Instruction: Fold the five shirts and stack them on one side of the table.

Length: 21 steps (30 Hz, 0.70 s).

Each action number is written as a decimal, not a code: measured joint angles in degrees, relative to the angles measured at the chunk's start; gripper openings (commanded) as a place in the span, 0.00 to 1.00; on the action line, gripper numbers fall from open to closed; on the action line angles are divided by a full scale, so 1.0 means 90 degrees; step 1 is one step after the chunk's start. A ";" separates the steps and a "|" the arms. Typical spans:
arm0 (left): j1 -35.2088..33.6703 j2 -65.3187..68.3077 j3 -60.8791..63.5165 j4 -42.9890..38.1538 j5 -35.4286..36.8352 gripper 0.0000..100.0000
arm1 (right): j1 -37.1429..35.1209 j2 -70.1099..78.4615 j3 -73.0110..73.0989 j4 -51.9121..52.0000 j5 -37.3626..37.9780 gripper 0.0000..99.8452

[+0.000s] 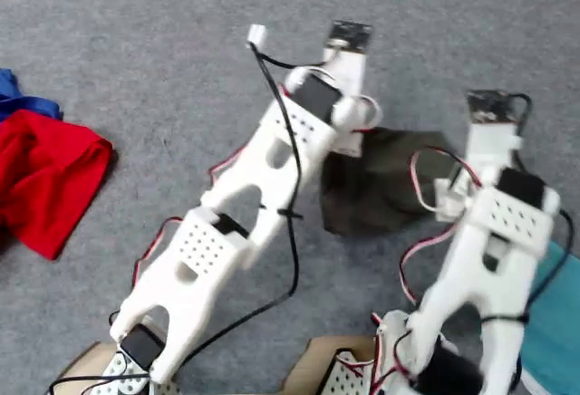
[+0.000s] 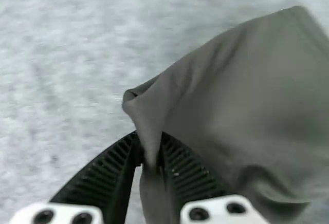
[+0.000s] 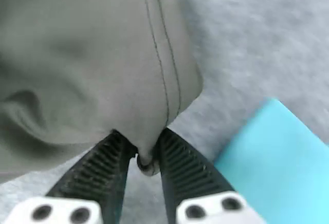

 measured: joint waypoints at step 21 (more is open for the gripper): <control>0.2540 0.0000 -0.1856 -0.0606 0.0674 0.02 | 0.4562 -0.2159 0.0420 0.0156 0.0488 0.00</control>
